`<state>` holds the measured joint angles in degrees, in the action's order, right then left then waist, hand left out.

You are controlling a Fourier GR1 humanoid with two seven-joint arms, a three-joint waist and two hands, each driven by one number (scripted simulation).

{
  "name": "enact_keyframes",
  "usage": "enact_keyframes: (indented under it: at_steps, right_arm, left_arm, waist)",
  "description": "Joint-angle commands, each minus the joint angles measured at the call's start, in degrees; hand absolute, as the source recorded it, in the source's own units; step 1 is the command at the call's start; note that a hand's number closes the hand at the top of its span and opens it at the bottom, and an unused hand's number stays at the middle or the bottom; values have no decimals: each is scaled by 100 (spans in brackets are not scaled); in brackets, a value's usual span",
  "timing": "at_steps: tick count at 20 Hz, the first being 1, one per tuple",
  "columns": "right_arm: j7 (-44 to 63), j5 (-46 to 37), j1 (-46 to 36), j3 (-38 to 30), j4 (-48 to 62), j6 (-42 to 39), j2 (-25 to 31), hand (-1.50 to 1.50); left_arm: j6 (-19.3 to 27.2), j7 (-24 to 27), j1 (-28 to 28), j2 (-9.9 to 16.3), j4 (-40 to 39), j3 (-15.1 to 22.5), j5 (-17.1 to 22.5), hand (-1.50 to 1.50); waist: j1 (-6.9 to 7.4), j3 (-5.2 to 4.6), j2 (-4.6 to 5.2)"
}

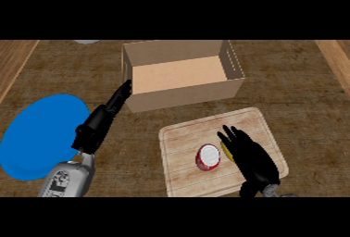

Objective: Pick the lemon from the cutting board and place it in the cardboard box

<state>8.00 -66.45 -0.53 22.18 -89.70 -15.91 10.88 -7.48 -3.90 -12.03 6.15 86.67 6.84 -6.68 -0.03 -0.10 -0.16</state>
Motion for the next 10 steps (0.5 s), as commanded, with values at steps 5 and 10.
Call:
enact_keyframes:
  at_steps: [5, 10]
  right_arm:
    - [-371, -213, -260, -36, 758, 128, -41, 150]
    - [-624, -438, -398, -142, 1013, 696, -107, 150]
  left_arm:
    - [-129, -64, 161, 38, 237, -74, -127, 0]
    - [-304, -24, 285, 42, 254, -200, 8, 0]
  waist:
    - [12, 10, 17]
    - [13, 11, 17]
